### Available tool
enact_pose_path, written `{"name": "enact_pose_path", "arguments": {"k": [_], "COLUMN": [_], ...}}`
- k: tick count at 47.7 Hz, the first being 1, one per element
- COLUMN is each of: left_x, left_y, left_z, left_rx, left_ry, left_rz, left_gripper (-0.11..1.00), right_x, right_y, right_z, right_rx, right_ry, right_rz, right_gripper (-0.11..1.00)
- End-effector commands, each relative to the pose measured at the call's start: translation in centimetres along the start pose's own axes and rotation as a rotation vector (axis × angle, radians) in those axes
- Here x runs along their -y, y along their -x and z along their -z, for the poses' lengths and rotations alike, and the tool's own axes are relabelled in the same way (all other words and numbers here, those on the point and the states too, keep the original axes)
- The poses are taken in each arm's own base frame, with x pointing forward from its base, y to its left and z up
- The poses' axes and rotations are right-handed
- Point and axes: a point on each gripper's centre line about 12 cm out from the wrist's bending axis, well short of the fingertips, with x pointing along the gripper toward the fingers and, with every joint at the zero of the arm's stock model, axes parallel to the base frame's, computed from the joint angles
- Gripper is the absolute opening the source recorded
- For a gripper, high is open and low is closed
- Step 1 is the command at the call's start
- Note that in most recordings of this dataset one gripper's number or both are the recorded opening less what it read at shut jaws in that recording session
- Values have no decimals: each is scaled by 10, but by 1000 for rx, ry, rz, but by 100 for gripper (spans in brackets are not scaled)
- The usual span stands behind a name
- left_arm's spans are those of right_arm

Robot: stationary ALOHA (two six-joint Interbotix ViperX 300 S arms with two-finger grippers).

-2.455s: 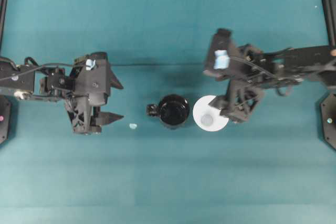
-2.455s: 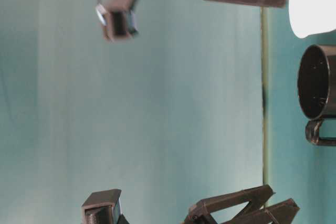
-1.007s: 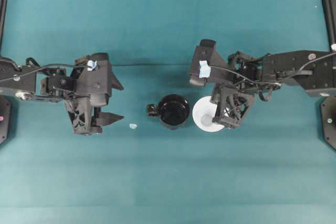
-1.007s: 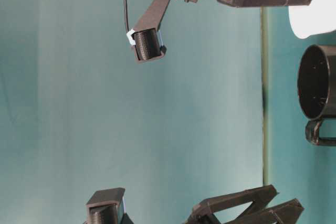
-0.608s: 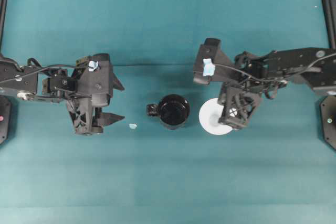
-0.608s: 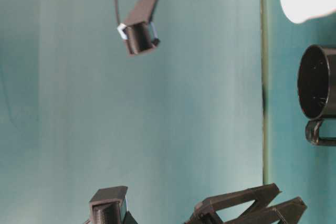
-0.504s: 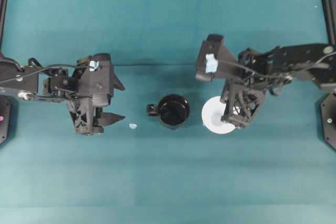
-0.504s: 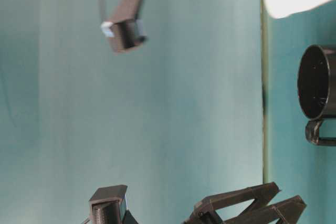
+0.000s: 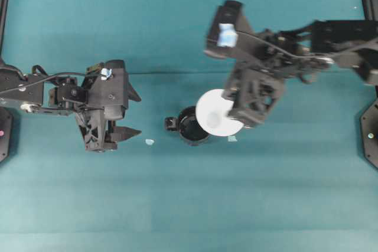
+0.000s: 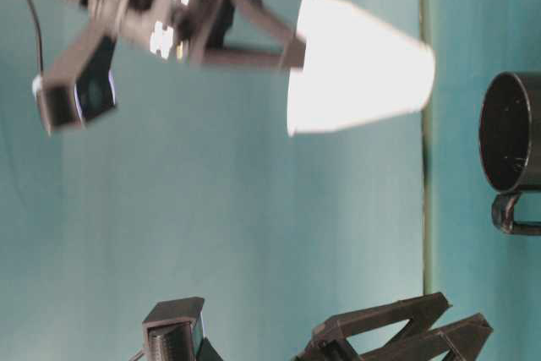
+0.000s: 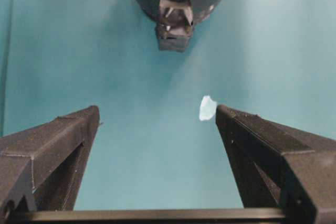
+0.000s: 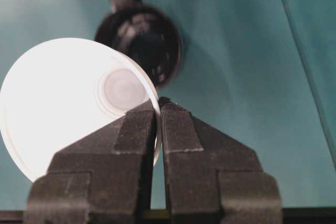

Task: Put a paper cup into the cup holder on your left arm.
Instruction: 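Lift the white cup leftward and lower it into the black holder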

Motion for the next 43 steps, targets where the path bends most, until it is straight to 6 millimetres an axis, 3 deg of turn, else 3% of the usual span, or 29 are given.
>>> {"name": "enact_pose_path", "arguments": {"k": [1, 18, 43], "left_x": [0, 1, 1], "left_y": [2, 1, 0], "left_z": [-9, -6, -7], "left_rx": [29, 22, 34], "left_ry": [7, 61, 61], "left_rz": [0, 2, 2], "left_gripper": [97, 97, 97], "right_x": [-3, 5, 11], "right_y": [-2, -57, -74], "right_z": [-13, -6, 9], "right_rx": [21, -34, -34], "right_ry": [-2, -10, -12], "right_rz": [-4, 22, 27], "right_gripper": [8, 8, 8]}}
